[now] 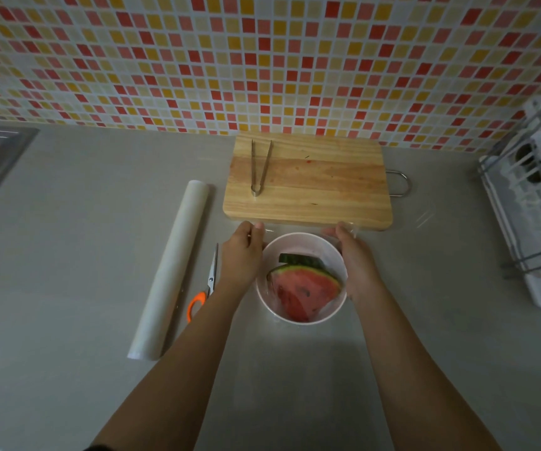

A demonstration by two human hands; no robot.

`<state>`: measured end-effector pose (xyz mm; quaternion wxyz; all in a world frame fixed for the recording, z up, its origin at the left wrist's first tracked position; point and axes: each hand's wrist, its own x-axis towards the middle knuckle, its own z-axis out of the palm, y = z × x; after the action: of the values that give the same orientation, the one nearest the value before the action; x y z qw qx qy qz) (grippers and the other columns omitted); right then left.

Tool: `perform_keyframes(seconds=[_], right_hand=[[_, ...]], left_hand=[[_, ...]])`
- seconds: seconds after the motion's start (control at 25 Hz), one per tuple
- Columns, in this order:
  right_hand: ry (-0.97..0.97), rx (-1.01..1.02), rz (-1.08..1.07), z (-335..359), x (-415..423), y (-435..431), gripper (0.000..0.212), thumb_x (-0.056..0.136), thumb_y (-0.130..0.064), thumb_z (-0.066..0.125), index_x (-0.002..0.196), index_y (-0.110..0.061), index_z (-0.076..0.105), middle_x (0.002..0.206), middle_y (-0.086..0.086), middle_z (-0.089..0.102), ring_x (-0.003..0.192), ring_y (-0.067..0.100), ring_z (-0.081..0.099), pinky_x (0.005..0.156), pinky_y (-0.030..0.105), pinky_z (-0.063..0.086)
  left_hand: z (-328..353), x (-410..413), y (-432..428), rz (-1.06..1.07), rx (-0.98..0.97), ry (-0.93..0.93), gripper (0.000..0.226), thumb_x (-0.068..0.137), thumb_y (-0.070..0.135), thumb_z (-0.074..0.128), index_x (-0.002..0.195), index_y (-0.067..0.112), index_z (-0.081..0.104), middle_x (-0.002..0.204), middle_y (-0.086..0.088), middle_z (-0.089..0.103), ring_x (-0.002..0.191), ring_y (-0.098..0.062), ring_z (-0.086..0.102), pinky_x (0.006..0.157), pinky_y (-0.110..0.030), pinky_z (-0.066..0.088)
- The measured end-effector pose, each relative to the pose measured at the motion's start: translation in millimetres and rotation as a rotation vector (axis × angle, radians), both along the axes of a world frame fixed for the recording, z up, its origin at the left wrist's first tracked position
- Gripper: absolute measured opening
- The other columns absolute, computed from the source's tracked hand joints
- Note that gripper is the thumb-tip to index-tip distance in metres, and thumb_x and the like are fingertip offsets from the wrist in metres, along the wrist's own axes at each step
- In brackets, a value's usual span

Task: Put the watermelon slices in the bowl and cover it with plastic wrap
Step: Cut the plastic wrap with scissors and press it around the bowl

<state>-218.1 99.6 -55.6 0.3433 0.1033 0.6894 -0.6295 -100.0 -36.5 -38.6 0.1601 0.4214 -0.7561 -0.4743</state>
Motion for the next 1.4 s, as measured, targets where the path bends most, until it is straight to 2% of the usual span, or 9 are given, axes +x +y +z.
perform_keyframes(seconds=[0.16,0.32,0.4,0.68,0.88,1.0,1.12,1.28,1.4], right_hand=[[-0.027,-0.020,-0.016,-5,-1,0,0.041,0.091,-0.049,0.045,0.072,-0.026,0.073,0.073,0.006,0.068,0.064,0.023,0.064,0.063,0.034,0.052],[-0.056,-0.032,-0.020,-6,-2,-3,0.044,0.091,-0.050,0.043,0.069,-0.028,0.074,0.078,0.007,0.066,0.072,0.026,0.063,0.074,0.039,0.052],[-0.079,-0.045,-0.040,-6,-3,-4,0.044,0.091,-0.051,0.042,0.069,-0.029,0.074,0.078,0.006,0.066,0.072,0.026,0.063,0.073,0.038,0.051],[-0.138,-0.062,-0.072,-6,-1,-4,0.041,0.091,-0.053,0.042,0.077,-0.028,0.073,0.078,0.005,0.068,0.072,0.025,0.064,0.078,0.042,0.052],[-0.138,-0.079,-0.120,-3,-1,-4,0.046,0.091,-0.052,0.041,0.070,-0.029,0.074,0.066,0.002,0.070,0.062,0.022,0.065,0.065,0.034,0.053],[-0.164,-0.055,-0.166,-2,-3,-4,0.051,0.093,-0.049,0.038,0.068,-0.025,0.075,0.061,-0.001,0.071,0.058,0.019,0.065,0.055,0.027,0.049],[-0.175,0.030,-0.153,-3,-3,-6,0.049,0.096,-0.041,0.037,0.070,-0.016,0.071,0.070,0.006,0.071,0.068,0.028,0.064,0.062,0.031,0.050],[-0.107,0.305,-0.103,-2,-4,-5,0.036,0.094,-0.030,0.044,0.083,-0.010,0.071,0.087,0.013,0.068,0.069,0.027,0.061,0.059,0.028,0.045],[0.105,0.460,-0.140,-1,-6,-5,0.035,0.091,-0.009,0.044,0.122,-0.003,0.058,0.129,0.015,0.058,0.109,0.029,0.058,0.090,0.033,0.045]], left_hand=[[-10,2,-1,0.027,-0.009,0.055,0.035,0.097,0.031,0.047,0.064,0.019,0.048,0.059,0.008,0.053,0.057,-0.008,0.049,0.057,-0.029,0.035],[-16,3,-5,0.035,0.462,0.208,0.035,0.097,0.030,0.049,0.065,0.017,0.052,0.055,0.005,0.049,0.051,-0.008,0.045,0.054,-0.025,0.042],[-17,3,-5,0.021,0.576,0.242,0.036,0.098,0.028,0.048,0.064,0.018,0.050,0.049,0.009,0.047,0.046,-0.006,0.043,0.047,-0.020,0.041],[-9,2,-10,-0.005,0.711,0.223,0.035,0.102,0.033,0.037,0.069,0.021,0.040,0.048,0.009,0.038,0.038,-0.004,0.034,0.038,-0.018,0.032],[-6,3,-12,0.030,0.790,0.127,0.036,0.101,0.037,0.036,0.068,0.022,0.039,0.048,0.010,0.035,0.034,-0.004,0.029,0.033,-0.017,0.028],[-6,1,-8,0.075,0.766,0.125,0.036,0.101,0.035,0.036,0.068,0.022,0.040,0.051,0.008,0.036,0.038,-0.005,0.033,0.040,-0.018,0.033],[-9,-3,-1,0.133,0.639,0.131,0.031,0.100,0.025,0.041,0.071,0.015,0.047,0.067,-0.004,0.046,0.062,-0.017,0.045,0.065,-0.030,0.040],[-7,-4,5,0.271,0.712,0.125,0.017,0.086,0.001,0.055,0.095,0.002,0.070,0.086,-0.011,0.068,0.072,-0.023,0.062,0.063,-0.028,0.053],[-5,-5,6,0.313,0.742,0.148,0.032,0.085,-0.007,0.047,0.104,0.007,0.070,0.088,-0.008,0.066,0.073,-0.022,0.063,0.061,-0.028,0.055]])
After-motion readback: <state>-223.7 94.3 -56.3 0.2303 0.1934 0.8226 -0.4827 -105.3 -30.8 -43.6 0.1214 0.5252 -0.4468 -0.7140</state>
